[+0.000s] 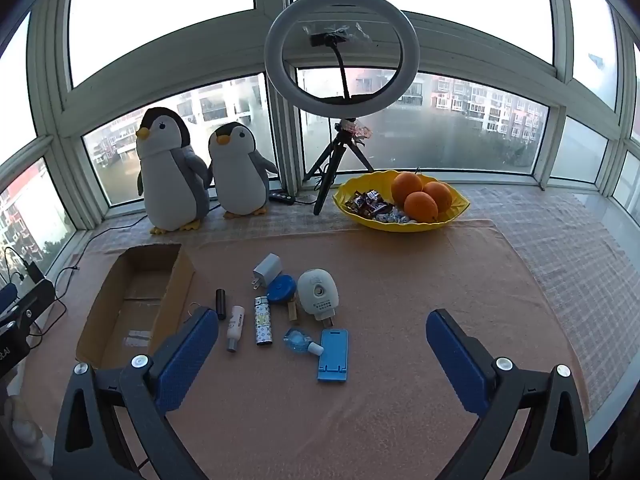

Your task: Organize rigid objects

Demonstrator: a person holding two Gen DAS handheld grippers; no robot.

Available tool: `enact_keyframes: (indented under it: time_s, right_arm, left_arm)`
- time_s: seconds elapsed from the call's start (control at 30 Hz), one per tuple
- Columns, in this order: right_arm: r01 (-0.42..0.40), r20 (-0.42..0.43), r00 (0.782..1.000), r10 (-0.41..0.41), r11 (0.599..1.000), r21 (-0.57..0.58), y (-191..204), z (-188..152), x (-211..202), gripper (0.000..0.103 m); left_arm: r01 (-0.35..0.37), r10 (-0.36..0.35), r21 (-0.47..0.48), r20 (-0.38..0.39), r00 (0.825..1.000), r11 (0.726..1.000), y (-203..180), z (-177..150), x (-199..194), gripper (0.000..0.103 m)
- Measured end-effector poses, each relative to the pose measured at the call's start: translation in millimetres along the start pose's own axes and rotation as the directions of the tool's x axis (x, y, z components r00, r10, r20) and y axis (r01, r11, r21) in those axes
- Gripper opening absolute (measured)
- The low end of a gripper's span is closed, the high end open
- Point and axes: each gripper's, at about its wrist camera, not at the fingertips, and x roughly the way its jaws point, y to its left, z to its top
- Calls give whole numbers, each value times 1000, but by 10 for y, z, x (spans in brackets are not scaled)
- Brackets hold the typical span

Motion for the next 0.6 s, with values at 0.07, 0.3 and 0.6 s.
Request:
enact_keyframes:
  time_s: [0.07, 0.3, 0.6]
  right_arm:
    - [9, 3, 1000, -9, 1000, -10, -5, -2, 2, 103]
    - [6, 0, 1000, -6, 1000, -3, -35, -6, 9, 103]
    - [1, -5, 1000, -1, 1000, 2, -43, -6, 18, 103]
  left_arm:
    - [4, -4, -1, -2, 1000, 1000, 3, 4, 3, 103]
    - [-9, 9, -14, 6, 1000, 1000, 41, -7, 9, 103]
    - [-14, 14, -10, 3, 1000, 1000, 2, -10, 18, 103]
